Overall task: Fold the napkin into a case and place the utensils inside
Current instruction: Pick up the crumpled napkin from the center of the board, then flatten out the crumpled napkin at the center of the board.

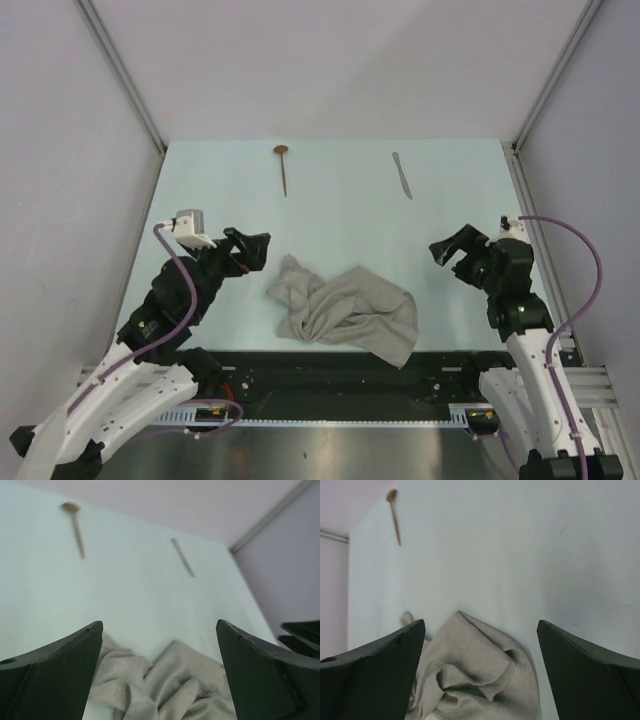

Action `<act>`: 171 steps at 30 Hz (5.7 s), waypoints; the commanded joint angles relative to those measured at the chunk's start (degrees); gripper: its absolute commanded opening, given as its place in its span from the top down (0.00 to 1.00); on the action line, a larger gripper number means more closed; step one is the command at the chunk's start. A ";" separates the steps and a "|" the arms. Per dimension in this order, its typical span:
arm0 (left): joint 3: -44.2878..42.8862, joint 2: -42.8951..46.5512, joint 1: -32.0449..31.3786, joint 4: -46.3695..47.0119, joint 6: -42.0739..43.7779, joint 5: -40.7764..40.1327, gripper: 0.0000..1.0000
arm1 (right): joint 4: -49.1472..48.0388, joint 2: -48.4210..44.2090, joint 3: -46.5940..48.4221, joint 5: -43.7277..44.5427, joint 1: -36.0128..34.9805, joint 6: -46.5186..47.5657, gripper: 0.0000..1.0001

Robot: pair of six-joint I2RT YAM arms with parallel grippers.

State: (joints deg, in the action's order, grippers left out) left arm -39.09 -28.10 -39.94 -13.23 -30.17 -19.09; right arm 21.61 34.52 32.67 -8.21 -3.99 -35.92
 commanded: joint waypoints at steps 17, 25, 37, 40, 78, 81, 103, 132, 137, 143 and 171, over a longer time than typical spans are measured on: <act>-1.78 -44.05 -13.04 -15.25 -7.60 11.88 0.01 | 5.29 39.39 5.92 11.01 -32.65 -1.69 0.00; 0.86 -42.50 -13.49 -12.43 -8.94 10.22 0.73 | -1.10 39.22 2.24 17.96 -34.77 -2.49 0.17; -14.68 -25.79 -10.16 -19.98 -2.70 1.52 1.00 | 2.11 32.28 18.30 16.82 -23.88 11.19 1.00; -20.66 -23.67 -7.09 -21.04 -0.24 -1.37 1.00 | 5.98 28.15 24.10 18.23 -22.21 14.47 1.00; -55.36 -72.16 29.84 -30.86 -3.50 14.98 0.15 | 34.69 92.63 112.39 9.57 -9.63 18.25 0.27; -56.20 -73.69 28.87 -35.99 -1.47 10.66 0.00 | 42.46 91.37 110.20 22.95 -11.48 16.60 0.11; -6.97 -49.34 16.65 -27.21 -14.03 4.76 0.22 | 14.25 38.25 13.31 23.13 -26.30 -16.16 0.36; 0.15 -37.56 17.88 -15.77 -10.78 13.81 1.00 | 14.27 46.60 5.04 33.17 -38.90 -40.72 0.65; -0.81 -32.65 17.97 -14.19 -9.12 16.01 1.00 | 9.87 42.57 5.91 33.52 -37.59 -36.86 1.00; -11.25 -27.19 20.78 -13.14 -5.78 22.33 1.00 | 0.73 22.37 12.85 36.43 -34.60 -13.63 1.00; -53.20 -16.28 23.16 -23.42 -1.82 11.19 1.00 | -0.86 -3.50 45.74 20.24 -28.70 24.05 1.00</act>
State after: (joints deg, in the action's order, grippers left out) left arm -95.85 -40.03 -16.80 -33.69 -30.24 0.03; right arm 20.12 27.79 79.72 5.04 -32.45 -14.17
